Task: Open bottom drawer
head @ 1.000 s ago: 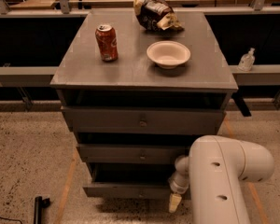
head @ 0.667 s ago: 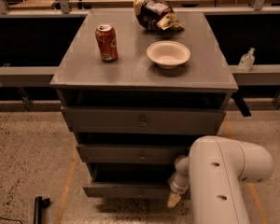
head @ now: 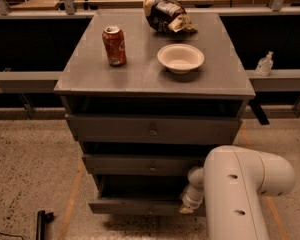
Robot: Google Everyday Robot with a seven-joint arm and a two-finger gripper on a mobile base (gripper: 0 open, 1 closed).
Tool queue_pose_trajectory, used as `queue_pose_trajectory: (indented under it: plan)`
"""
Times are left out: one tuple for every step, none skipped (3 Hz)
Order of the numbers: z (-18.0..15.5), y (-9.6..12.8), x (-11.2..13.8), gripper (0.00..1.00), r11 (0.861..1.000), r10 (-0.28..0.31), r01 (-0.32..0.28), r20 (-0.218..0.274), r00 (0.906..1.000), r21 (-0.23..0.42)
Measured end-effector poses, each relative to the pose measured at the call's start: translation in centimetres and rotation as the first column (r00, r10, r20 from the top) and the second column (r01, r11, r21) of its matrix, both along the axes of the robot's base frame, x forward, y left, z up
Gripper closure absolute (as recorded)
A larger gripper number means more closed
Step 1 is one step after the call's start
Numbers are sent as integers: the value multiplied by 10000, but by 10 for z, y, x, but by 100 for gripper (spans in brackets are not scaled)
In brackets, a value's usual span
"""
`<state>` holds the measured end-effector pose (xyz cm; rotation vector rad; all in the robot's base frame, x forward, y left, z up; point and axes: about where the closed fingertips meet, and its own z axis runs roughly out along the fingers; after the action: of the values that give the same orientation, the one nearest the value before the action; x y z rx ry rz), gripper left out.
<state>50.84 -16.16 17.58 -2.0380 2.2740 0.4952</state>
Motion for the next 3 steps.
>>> queue_pose_trajectory:
  plan:
    - [3, 3, -11, 100, 9999, -91, 94, -275, 9996, 113]
    - [3, 3, -11, 100, 9999, -91, 94, -276, 9996, 114]
    - [3, 3, -11, 100, 9999, -92, 96, -280, 9996, 115]
